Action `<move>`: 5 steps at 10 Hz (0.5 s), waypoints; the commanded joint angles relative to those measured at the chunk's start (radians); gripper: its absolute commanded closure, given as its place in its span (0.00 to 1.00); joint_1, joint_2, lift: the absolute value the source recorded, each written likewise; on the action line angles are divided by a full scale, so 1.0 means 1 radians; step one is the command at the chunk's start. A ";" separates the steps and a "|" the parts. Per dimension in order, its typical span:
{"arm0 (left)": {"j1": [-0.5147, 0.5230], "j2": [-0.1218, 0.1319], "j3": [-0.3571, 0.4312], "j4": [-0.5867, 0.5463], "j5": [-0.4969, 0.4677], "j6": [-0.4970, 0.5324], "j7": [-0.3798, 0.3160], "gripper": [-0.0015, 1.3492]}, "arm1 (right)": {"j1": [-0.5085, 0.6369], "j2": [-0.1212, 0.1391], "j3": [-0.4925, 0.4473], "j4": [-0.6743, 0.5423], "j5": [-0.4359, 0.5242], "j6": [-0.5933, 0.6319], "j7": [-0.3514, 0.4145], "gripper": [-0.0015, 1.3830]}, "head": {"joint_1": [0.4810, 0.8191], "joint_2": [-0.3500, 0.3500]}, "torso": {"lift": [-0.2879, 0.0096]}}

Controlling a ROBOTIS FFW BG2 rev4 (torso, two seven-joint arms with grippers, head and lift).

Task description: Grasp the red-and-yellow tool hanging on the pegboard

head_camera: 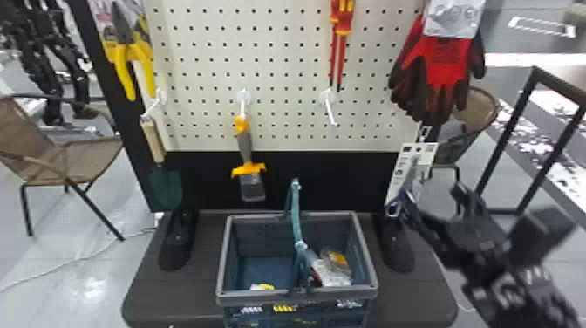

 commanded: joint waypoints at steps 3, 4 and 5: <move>-0.014 0.017 -0.018 0.000 0.002 0.015 0.000 0.12 | -0.277 -0.004 0.036 -0.090 -0.011 0.315 0.079 0.23 | 0.20 0.50 | 0.63; -0.020 0.023 -0.025 0.000 0.002 0.024 -0.001 0.12 | -0.343 -0.004 0.038 -0.087 -0.019 0.352 0.091 0.23 | 0.20 0.50 | 0.63; -0.026 0.025 -0.028 0.000 0.001 0.031 0.000 0.12 | -0.402 -0.004 0.043 -0.084 -0.034 0.386 0.092 0.23 | 0.20 0.50 | 0.63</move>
